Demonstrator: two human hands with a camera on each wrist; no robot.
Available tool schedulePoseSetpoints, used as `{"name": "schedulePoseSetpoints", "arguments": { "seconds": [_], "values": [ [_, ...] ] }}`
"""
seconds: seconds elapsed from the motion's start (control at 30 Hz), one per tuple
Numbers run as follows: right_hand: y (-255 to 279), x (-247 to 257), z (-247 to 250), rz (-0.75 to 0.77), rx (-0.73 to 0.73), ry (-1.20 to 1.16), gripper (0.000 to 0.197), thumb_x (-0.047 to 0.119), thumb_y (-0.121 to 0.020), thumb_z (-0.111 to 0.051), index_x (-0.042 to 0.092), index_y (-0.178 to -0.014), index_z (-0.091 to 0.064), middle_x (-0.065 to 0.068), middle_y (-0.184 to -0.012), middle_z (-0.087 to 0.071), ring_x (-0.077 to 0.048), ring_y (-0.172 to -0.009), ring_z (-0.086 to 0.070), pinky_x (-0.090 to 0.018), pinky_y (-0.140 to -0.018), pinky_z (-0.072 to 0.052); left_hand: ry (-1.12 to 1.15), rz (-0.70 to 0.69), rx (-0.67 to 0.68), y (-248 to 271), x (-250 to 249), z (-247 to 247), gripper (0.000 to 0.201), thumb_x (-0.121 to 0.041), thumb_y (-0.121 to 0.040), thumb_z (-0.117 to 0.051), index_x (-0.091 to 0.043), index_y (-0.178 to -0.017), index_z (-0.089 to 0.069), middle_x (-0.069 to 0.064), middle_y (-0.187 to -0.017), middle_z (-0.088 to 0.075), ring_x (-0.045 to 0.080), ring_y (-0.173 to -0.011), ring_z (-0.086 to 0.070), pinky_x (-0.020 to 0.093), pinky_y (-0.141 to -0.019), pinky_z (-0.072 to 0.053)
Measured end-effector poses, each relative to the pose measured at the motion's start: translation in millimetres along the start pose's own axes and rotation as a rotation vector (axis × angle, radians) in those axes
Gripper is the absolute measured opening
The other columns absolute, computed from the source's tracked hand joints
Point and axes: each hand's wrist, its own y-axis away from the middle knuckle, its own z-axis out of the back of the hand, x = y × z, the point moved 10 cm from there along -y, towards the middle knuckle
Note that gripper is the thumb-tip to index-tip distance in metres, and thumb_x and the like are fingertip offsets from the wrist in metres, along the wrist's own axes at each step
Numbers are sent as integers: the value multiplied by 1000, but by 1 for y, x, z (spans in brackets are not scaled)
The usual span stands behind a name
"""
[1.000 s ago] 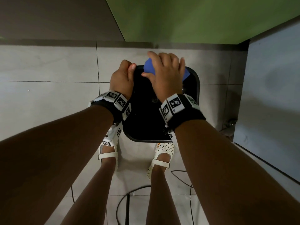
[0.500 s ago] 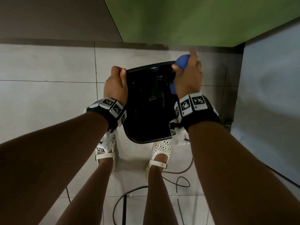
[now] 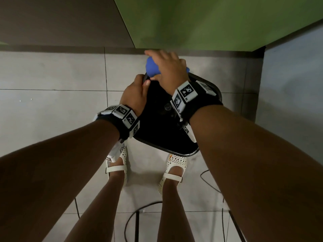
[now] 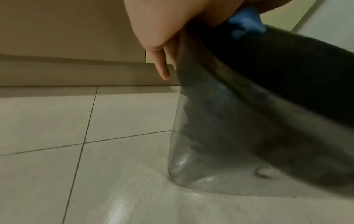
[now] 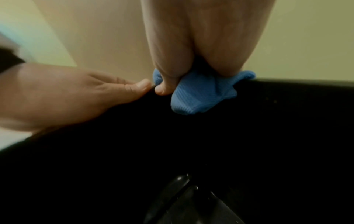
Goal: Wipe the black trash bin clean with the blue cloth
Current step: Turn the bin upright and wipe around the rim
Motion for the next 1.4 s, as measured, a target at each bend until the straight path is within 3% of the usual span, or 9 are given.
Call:
{"name": "schedulePoseSetpoints", "arguments": {
  "seconds": [0.23, 0.47, 0.57, 0.77, 0.9, 1.0, 1.1, 1.2, 1.4],
  "values": [
    [10, -14, 4, -71, -113, 31, 62, 38, -82, -60, 31, -138, -35, 6, -136, -43, -18, -130, -33, -38, -106, -23, 129, 36, -21, 1, 4, -2, 35, -26, -100, -30, -10, -130, -41, 22, -105, -65, 38, -95, -60, 26, -69, -34],
    [65, -89, 15, -292, -168, -36, 62, 29, -81, -61, 24, -137, -36, -5, -132, -46, -28, -118, -42, -39, -98, -34, 148, 69, -28, 1, 8, -2, 36, -30, -100, -30, -10, -127, -42, 20, -107, -65, 37, -98, -60, 31, -76, -40],
    [95, -123, 17, -400, -230, -184, 60, 22, -84, -61, 15, -137, -36, -13, -133, -42, -30, -119, -42, -39, -98, -38, 159, 71, -30, 2, 9, -6, 36, -30, -100, -30, -12, -129, -41, 19, -108, -65, 37, -100, -60, 30, -78, -41],
    [97, -119, 20, -522, -330, -137, 57, 25, -84, -60, 16, -136, -38, -10, -134, -42, -29, -123, -36, -37, -106, -30, 81, 60, -72, 4, 5, -5, 39, -31, -100, -29, -16, -135, -38, 20, -104, -67, 38, -95, -61, 28, -73, -39],
    [66, -80, 14, -419, -259, -83, 59, 30, -81, -63, 25, -135, -39, -2, -136, -42, -26, -128, -32, -45, -112, -19, 48, 54, -81, 5, 5, -4, 40, -30, -99, -30, -16, -136, -36, 22, -101, -67, 40, -92, -61, 30, -70, -38],
    [29, -30, 8, -241, -204, -53, 58, 34, -80, -63, 30, -133, -41, 3, -134, -45, -23, -126, -36, -41, -110, -21, 63, 54, -84, 4, 5, -4, 39, -28, -99, -32, -17, -136, -37, 24, -100, -66, 41, -91, -61, 31, -69, -39],
    [13, -11, 3, -175, -150, -72, 55, 36, -82, -62, 33, -133, -40, 5, -132, -46, -20, -123, -38, -36, -107, -22, 94, 40, -86, 4, 6, -3, 38, -27, -99, -33, -18, -136, -38, 22, -101, -67, 39, -91, -61, 30, -67, -40],
    [25, -30, 7, -223, -147, -138, 56, 38, -82, -61, 31, -134, -40, 3, -133, -47, -22, -122, -40, -37, -106, -24, 104, 24, -63, 5, 5, -3, 40, -30, -98, -32, -16, -134, -39, 23, -102, -66, 39, -93, -61, 38, -76, -49],
    [77, -89, 16, -402, -216, -168, 55, 34, -83, -60, 27, -134, -40, -4, -131, -47, -26, -120, -41, -43, -109, -24, 98, 33, -71, 8, 6, -2, 37, -27, -99, -34, -12, -131, -41, 20, -107, -66, 37, -98, -60, 29, -75, -42]
  ]
}}
